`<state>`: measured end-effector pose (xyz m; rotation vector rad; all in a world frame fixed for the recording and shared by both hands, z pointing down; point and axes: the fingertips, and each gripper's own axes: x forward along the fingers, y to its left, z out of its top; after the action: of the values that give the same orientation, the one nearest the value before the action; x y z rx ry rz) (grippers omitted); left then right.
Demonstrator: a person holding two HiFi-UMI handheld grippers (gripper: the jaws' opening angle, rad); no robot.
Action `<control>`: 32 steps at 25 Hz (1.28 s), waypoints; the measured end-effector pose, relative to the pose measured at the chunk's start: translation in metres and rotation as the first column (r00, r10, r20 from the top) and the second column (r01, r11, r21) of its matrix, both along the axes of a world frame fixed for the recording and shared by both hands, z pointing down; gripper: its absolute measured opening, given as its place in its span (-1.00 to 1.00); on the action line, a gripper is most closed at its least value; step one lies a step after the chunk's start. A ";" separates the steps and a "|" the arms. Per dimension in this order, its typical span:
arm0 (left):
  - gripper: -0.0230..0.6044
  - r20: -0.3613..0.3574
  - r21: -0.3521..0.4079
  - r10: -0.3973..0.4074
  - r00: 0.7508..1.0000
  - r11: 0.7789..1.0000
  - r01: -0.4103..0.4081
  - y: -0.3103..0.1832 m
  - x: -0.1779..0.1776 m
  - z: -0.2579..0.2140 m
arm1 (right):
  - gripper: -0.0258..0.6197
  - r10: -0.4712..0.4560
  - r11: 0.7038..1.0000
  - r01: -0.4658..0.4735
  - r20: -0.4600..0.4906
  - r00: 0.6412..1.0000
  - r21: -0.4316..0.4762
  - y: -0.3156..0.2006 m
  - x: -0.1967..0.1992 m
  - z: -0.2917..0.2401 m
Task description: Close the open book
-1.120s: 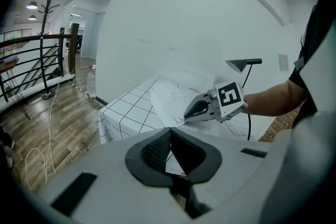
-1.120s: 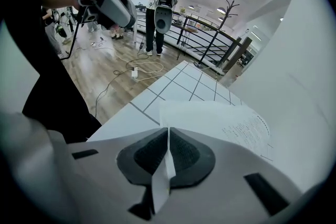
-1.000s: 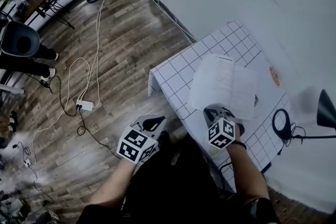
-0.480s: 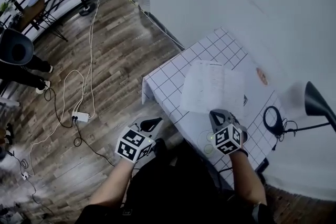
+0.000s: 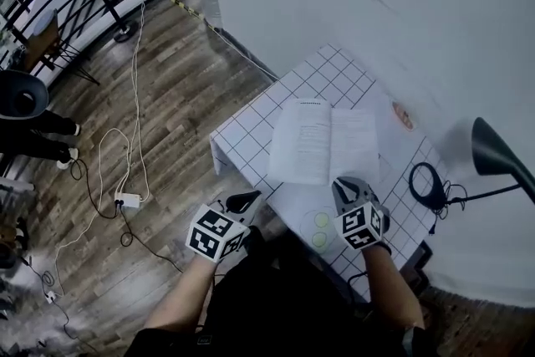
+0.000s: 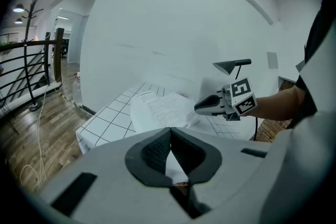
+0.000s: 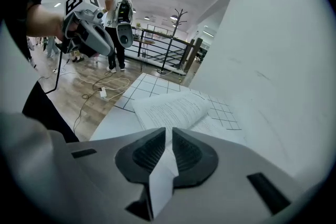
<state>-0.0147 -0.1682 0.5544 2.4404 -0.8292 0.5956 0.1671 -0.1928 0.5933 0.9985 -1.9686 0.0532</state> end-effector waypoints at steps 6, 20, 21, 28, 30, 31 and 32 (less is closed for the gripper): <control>-0.90 0.012 -0.022 -0.025 1.000 0.999 0.025 0.000 0.008 0.008 | -0.42 -0.139 0.990 0.139 0.003 0.990 -0.016 -0.002 -0.029 0.020; -0.90 0.048 -0.103 -0.185 0.982 0.977 0.189 0.019 -0.038 0.045 | -0.19 -0.509 0.857 0.503 -0.346 0.788 -0.117 -0.020 -0.096 0.113; -0.90 0.048 -0.103 -0.198 0.979 0.974 0.202 0.019 -0.042 0.044 | -0.19 -0.526 0.841 0.528 -0.395 0.753 -0.113 -0.021 -0.095 0.116; -0.90 0.031 -0.079 -0.248 0.968 0.965 0.250 0.019 -0.054 0.032 | -0.39 -0.513 0.854 0.510 -0.340 0.788 -0.105 -0.020 -0.090 0.100; -0.90 0.023 -0.076 -0.246 0.969 0.966 0.247 0.021 -0.051 0.029 | -0.50 -0.509 0.859 0.497 -0.299 0.807 -0.119 -0.016 -0.088 0.096; -0.90 0.019 -0.076 -0.243 0.970 0.967 0.243 0.022 -0.048 0.028 | -0.56 -0.503 0.864 0.488 -0.275 0.819 -0.126 -0.015 -0.087 0.094; -0.90 0.016 -0.075 -0.239 0.971 0.968 0.240 0.023 -0.046 0.027 | -0.59 -0.497 0.868 0.480 -0.253 0.830 -0.131 -0.013 -0.086 0.091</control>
<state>-0.0607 -0.1455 0.5816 2.2269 -1.0646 0.5340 0.0809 -0.2060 0.6842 0.4046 -1.8859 -0.2982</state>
